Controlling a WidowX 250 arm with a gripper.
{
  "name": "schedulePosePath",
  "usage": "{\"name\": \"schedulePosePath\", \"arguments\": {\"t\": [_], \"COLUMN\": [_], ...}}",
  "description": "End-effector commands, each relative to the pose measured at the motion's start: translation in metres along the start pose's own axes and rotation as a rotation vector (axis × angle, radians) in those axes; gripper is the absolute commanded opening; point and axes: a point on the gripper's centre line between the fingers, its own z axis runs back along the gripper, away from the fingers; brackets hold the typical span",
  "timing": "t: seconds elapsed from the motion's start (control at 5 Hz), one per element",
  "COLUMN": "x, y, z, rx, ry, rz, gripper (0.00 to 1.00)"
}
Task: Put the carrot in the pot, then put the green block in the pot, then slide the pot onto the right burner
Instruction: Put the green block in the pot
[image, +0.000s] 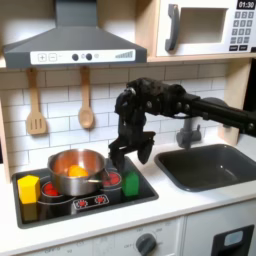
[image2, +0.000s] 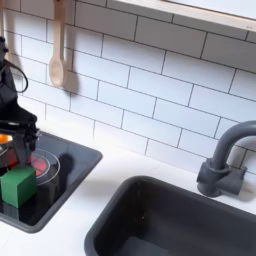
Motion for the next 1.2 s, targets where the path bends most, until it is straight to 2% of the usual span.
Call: {"name": "schedulePosePath", "arguments": {"t": [0.0, 0.2, 0.4, 0.6, 1.0], "x": [-0.004, -0.005, 0.001, -0.001, 0.002], "y": [0.009, 0.012, 0.008, 0.005, 0.000], "z": [-0.011, -0.013, -0.020, -0.027, -0.031], "rx": [0.079, 0.097, 0.097, 0.085, 0.076], "ry": [0.052, 0.061, 0.074, 0.090, 0.083], "rz": [-0.023, -0.023, -0.041, -0.050, -0.064], "gripper": [1.00, 1.00, 1.00, 1.00, 1.00]}}
